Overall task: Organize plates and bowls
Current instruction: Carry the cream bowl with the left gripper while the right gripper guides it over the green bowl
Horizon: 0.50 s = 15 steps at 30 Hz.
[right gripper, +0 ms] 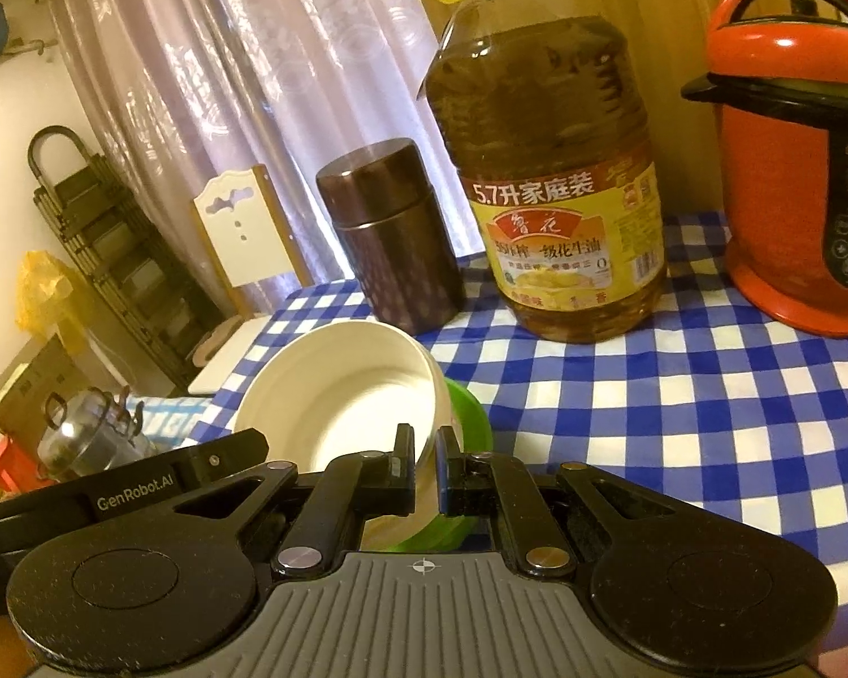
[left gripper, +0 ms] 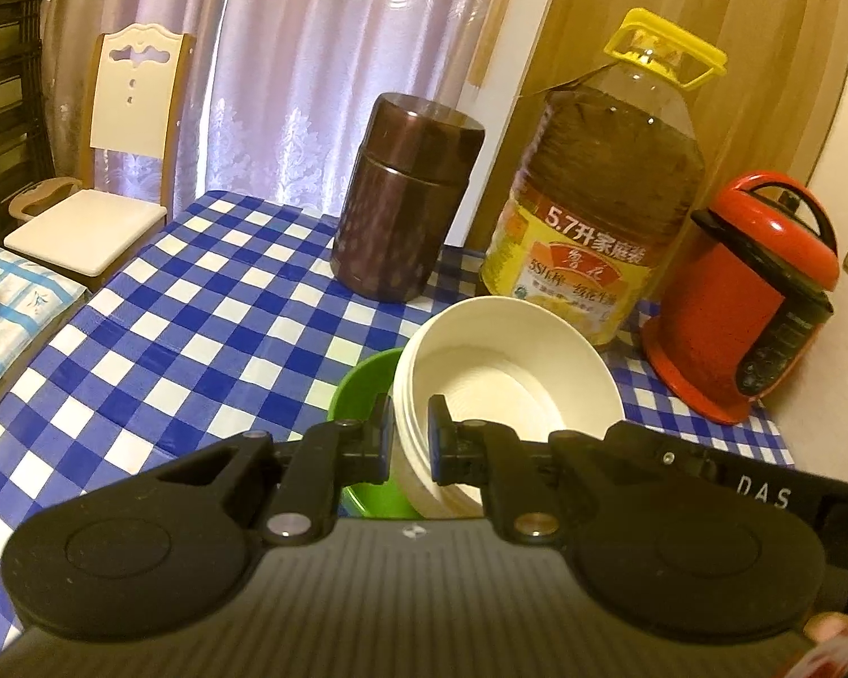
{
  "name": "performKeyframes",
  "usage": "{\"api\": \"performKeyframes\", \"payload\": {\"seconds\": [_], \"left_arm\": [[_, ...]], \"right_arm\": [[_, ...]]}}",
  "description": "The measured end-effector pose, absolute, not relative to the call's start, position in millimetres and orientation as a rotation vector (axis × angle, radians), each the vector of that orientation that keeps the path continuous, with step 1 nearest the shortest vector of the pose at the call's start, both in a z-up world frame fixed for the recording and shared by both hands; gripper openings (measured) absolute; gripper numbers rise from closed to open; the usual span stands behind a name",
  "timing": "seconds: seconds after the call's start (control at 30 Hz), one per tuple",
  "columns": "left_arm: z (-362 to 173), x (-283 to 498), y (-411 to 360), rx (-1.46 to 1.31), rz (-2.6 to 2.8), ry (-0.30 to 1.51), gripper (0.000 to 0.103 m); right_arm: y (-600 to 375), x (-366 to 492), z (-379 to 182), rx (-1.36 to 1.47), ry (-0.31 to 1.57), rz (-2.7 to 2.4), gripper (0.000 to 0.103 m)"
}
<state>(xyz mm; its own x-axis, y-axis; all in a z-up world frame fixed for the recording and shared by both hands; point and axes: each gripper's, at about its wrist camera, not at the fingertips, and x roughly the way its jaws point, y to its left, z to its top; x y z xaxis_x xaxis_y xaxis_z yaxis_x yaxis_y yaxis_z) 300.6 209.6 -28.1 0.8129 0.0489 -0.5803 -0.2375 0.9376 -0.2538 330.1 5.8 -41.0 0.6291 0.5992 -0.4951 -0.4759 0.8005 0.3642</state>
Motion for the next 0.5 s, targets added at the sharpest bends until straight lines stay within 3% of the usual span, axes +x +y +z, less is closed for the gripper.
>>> {"api": "performKeyframes", "payload": {"seconds": [0.5], "left_arm": [[-53.2, 317.2, 213.2, -0.288, 0.171, 0.678, 0.011]], "right_arm": [[20.4, 354.2, -70.1, 0.172, 0.709, 0.619, 0.007]]}}
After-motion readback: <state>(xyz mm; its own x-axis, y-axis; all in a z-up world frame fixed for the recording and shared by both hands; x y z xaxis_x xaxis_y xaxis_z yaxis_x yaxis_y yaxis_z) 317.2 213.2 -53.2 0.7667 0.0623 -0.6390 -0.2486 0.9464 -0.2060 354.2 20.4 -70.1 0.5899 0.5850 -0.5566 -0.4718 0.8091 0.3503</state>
